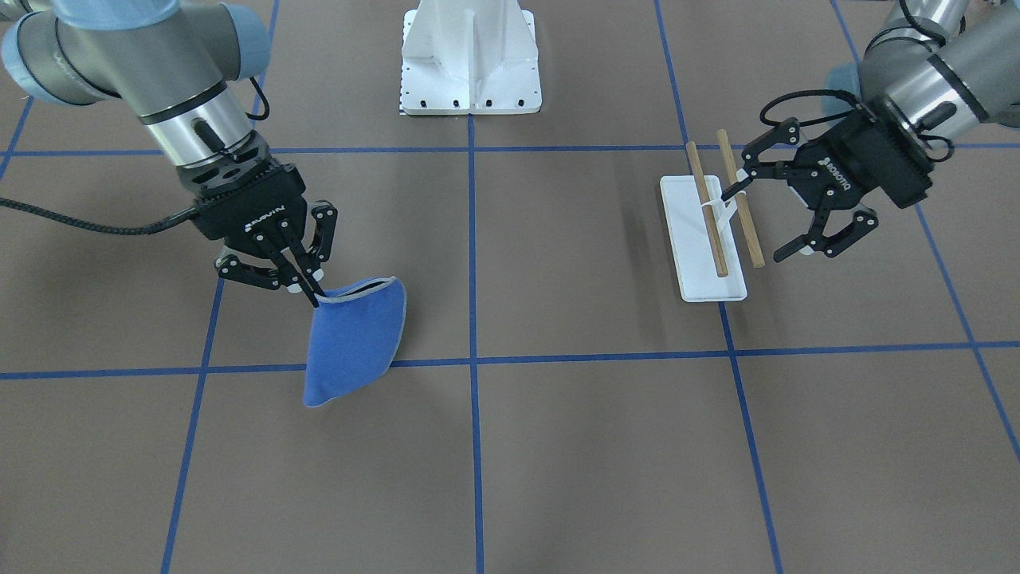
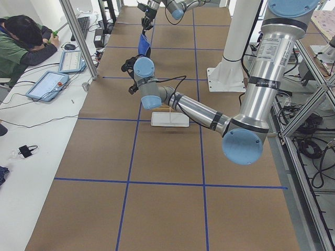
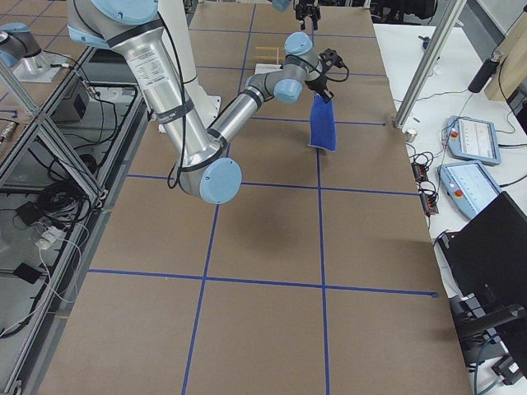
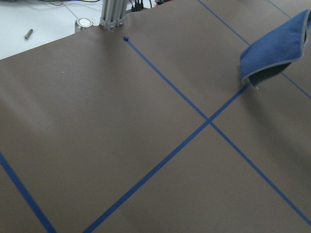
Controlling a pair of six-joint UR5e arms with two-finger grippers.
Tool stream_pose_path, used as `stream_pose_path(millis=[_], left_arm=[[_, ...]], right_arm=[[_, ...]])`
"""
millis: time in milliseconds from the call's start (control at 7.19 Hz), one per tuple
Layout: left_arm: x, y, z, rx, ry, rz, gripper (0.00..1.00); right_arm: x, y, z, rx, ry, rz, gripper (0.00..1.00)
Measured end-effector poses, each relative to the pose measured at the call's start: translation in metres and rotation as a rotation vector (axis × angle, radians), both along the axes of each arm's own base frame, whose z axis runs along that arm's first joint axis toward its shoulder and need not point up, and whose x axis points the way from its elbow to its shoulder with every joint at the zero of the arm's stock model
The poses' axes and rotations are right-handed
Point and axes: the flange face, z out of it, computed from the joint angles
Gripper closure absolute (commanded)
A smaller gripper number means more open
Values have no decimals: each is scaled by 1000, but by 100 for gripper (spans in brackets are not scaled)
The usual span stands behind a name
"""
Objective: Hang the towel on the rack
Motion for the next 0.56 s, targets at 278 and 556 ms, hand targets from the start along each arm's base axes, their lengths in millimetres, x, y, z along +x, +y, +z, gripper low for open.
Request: stream_pose_path(millis=[278, 556], left_arm=[[94, 17, -36, 44, 16, -19, 2], [147, 35, -61, 56, 42, -14, 3]], right_arm=[[-43, 22, -44, -17, 9, 13, 100], [-72, 40, -68, -17, 17, 15, 100]])
